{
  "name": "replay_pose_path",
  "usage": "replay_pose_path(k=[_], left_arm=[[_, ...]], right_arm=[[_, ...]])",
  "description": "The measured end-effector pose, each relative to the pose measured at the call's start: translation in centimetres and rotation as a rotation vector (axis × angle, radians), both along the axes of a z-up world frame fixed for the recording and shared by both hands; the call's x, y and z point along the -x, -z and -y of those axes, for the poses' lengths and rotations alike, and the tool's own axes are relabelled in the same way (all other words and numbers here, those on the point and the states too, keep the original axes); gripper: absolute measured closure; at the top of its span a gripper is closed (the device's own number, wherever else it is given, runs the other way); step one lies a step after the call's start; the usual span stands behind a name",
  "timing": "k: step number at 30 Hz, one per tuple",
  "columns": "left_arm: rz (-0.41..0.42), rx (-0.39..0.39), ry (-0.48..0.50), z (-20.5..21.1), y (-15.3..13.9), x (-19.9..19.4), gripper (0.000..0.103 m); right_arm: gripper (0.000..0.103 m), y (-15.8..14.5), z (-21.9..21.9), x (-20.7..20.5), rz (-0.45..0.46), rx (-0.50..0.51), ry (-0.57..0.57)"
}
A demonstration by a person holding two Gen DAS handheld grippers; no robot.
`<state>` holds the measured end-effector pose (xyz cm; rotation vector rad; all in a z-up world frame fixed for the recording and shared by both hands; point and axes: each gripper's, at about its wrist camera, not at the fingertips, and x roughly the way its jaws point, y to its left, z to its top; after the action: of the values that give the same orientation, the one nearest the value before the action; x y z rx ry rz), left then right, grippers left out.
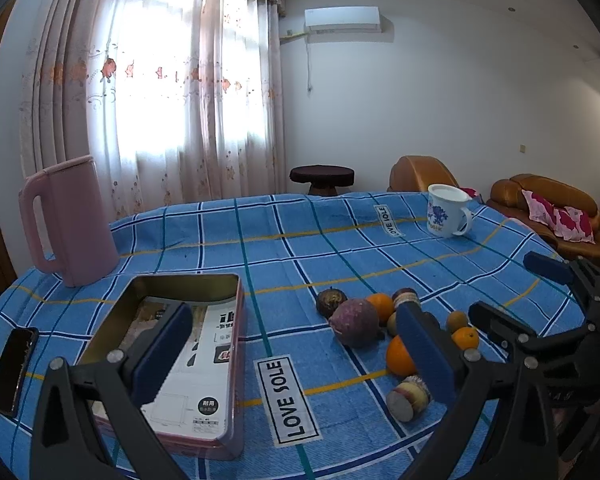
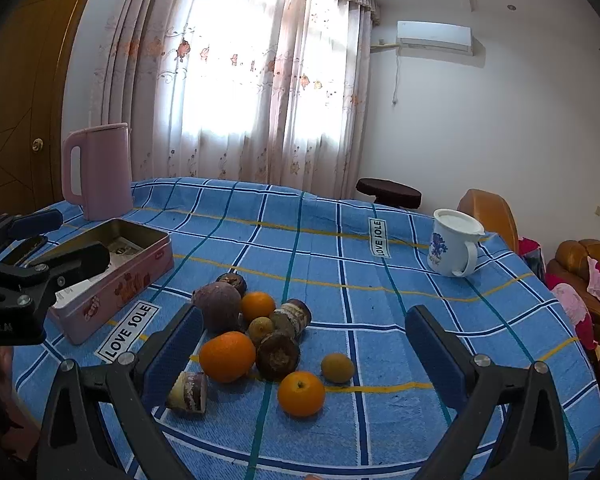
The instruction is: Organize fruits
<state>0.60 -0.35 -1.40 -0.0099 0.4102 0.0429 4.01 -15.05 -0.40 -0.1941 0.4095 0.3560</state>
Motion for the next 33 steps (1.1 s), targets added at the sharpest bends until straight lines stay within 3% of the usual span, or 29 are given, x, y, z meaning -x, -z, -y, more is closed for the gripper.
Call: replay_pose_path(k=[33], left_arm=[[-0.006, 0.003, -0.004, -0.14, 0.25, -0.17, 0.0]], right_arm=[[0.001, 0.46, -0.39, 0.16, -0.01, 0.006, -0.01]])
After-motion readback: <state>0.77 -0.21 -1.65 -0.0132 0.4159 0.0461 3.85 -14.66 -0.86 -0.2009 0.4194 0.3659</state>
